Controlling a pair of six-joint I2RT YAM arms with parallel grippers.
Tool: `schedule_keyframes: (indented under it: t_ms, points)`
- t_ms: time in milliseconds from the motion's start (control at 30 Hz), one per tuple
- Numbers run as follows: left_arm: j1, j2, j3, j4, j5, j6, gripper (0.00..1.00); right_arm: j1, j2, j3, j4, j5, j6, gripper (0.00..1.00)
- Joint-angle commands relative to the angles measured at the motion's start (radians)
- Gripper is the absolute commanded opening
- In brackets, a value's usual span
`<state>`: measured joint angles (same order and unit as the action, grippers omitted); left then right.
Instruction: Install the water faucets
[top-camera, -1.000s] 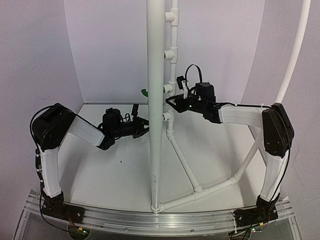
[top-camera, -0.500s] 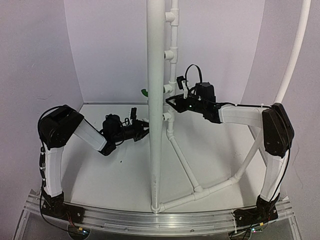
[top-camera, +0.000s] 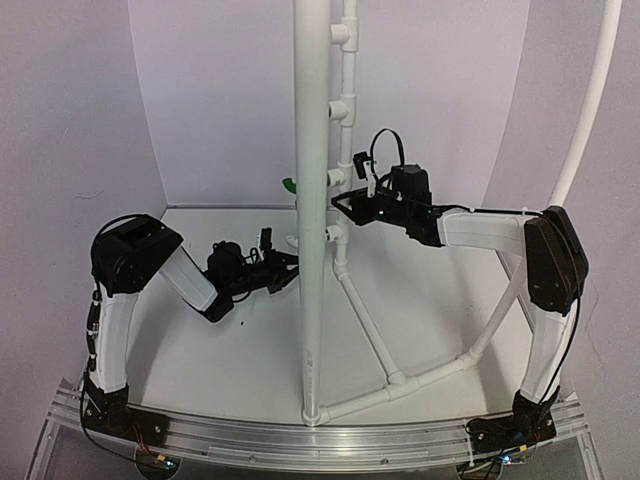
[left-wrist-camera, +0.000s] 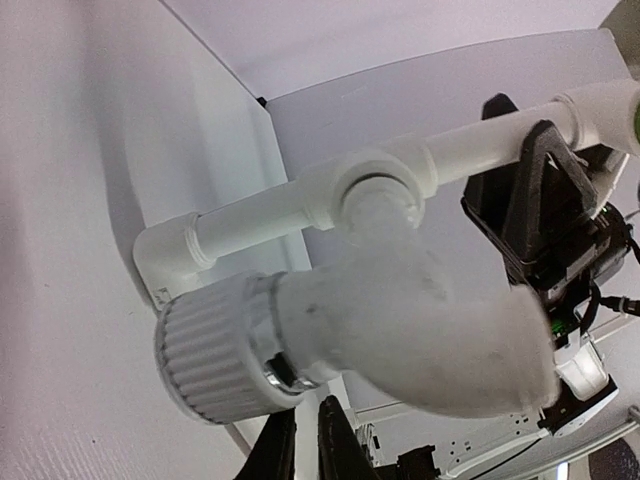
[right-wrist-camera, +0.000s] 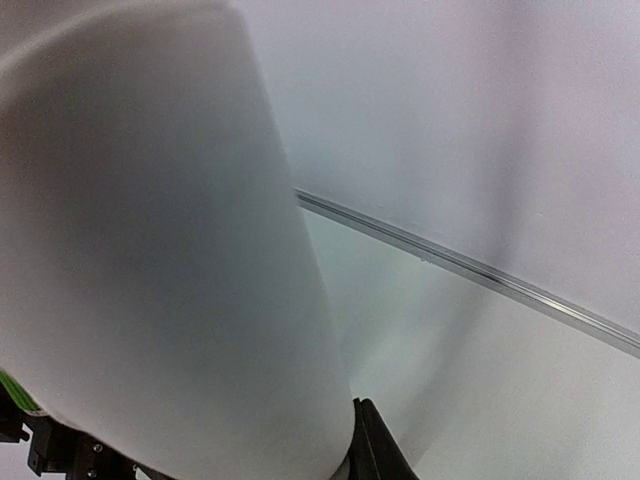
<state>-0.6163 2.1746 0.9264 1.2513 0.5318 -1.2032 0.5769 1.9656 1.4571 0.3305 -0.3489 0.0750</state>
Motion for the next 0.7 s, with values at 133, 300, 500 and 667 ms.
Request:
schedule_keyframes:
  t_ms: [133, 300, 500, 667]
  points:
    - [0.007, 0.044, -0.007, 0.062, -0.057, -0.038, 0.07, 0.028, -0.016, 0.01, -0.073, -0.165, 0.108, 0.0]
    - [0.01, 0.059, 0.041, 0.04, -0.048, -0.035, 0.05, 0.027, -0.011, 0.014, -0.073, -0.168, 0.109, 0.0]
    - [0.015, 0.068, 0.064, 0.039, -0.049, -0.047, 0.02, 0.028, -0.013, 0.014, -0.076, -0.165, 0.105, 0.0]
    - [0.027, 0.078, 0.091, 0.041, -0.056, -0.055, 0.01, 0.028, -0.013, 0.01, -0.076, -0.167, 0.106, 0.0]
